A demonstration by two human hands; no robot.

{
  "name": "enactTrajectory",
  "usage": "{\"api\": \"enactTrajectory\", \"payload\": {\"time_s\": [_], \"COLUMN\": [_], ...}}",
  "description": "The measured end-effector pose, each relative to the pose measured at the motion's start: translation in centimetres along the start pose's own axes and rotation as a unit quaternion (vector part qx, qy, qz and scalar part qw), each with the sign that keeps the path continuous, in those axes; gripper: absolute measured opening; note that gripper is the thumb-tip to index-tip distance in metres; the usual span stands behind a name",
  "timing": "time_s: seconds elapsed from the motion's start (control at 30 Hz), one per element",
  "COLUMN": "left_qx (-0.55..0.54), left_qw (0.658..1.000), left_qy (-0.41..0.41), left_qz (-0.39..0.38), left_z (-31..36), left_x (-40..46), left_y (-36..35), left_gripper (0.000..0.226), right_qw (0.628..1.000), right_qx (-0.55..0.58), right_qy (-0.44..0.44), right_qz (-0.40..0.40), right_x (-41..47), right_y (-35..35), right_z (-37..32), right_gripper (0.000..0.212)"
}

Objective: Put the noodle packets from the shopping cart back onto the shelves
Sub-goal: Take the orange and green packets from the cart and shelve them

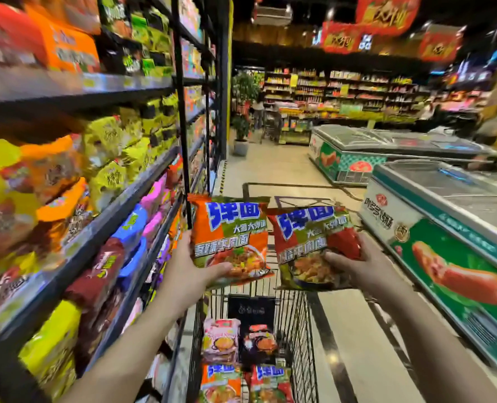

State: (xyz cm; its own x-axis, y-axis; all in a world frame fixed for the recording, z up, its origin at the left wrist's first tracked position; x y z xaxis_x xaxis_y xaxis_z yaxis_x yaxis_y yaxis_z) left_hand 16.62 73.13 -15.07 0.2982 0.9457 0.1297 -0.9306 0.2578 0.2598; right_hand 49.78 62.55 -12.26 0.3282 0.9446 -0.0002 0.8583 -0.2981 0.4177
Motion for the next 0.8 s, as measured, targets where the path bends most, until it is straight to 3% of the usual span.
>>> {"api": "enactTrajectory", "payload": {"time_s": [0.37,0.53,0.8], "left_qx": [0.033,0.040,0.067], "left_qw": [0.995,0.987,0.958], "left_qy": [-0.007,0.027,0.058], "left_qz": [0.091,0.154,0.274], "left_z": [8.5,10.1,13.2], "left_x": [-11.9,-18.6,-31.8], "left_y": [-3.6,-3.1,-0.3], "left_gripper": [0.076,0.098,0.074], "right_qw": [0.994,0.984,0.955], "right_qx": [0.008,0.034,0.025], "right_qy": [0.082,0.123,0.166], "right_qz": [-0.065,-0.124,-0.243], "right_x": [-6.1,-8.9,-14.4], "right_y": [4.8,4.5,-0.2], "right_z": [-2.8,-4.1,-7.0], "right_gripper": [0.061,0.063,0.068]}}
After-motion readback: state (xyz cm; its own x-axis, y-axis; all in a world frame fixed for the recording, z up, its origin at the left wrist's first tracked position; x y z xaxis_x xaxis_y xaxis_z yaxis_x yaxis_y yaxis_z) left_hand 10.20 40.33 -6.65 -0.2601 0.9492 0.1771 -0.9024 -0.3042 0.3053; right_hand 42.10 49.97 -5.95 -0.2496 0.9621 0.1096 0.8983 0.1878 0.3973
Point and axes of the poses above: each hand's wrist, its own x-axis towards the middle knuckle, its own y-axis out of the back of the hand, z = x × y, the point moved 3 cm from there along x, towards the middle knuckle, and after that the axes turned 8 degrees about -z, right-handed, at the moved point
